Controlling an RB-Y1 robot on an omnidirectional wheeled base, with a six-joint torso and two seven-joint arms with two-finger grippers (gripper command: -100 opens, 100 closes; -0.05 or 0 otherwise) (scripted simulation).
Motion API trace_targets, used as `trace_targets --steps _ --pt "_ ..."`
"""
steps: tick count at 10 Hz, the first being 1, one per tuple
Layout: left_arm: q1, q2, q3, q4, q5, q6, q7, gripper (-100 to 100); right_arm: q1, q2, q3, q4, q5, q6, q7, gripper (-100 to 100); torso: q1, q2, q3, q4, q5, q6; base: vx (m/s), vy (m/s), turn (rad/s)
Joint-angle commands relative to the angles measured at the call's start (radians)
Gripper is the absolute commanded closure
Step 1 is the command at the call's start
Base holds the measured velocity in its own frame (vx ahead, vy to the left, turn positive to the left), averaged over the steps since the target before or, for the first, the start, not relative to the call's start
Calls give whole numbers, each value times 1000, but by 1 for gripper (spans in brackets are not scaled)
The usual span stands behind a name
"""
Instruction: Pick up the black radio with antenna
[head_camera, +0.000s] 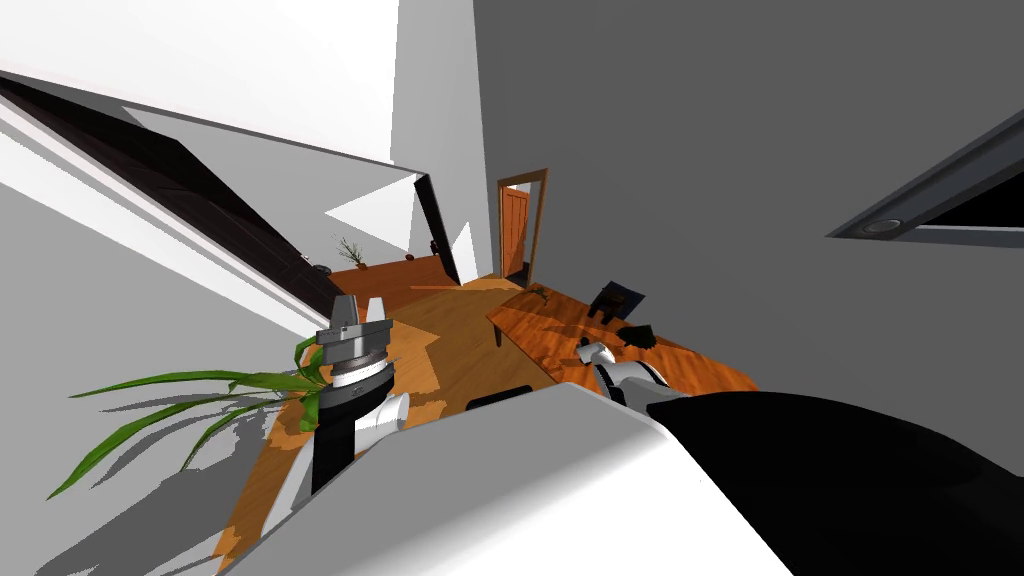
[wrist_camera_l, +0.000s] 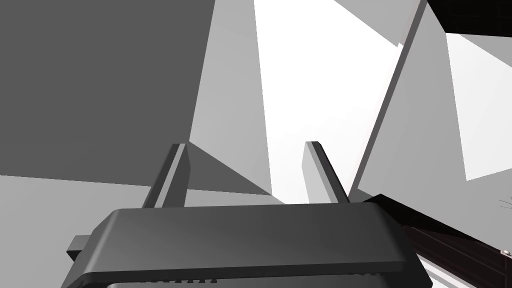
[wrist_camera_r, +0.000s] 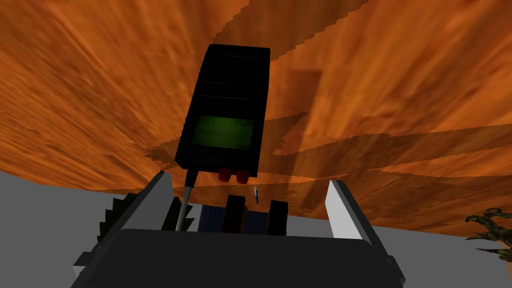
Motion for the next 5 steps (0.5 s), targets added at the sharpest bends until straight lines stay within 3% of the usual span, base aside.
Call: trace_targets --steps 1,2,4,5 --pt "0 0 0 0 0 0 0 0 -1 0 -1 50 -4 -3 3 -100 0 0 0 0 0 0 2 16 -2" --pt "0 0 0 0 0 0 0 0 -1 0 -1 4 -4 -3 3 -100 2 1 0 0 0 0 -5 19 -10" --pt "0 0 0 0 0 0 0 0 -1 0 -1 52 -4 -3 3 -100 2 1 1 0 1 0 -2 4 2" --pt "0 0 0 0 0 0 0 0 -1 0 -1 48 -4 -3 3 -100 2 1 1 0 1 0 0 0 0"
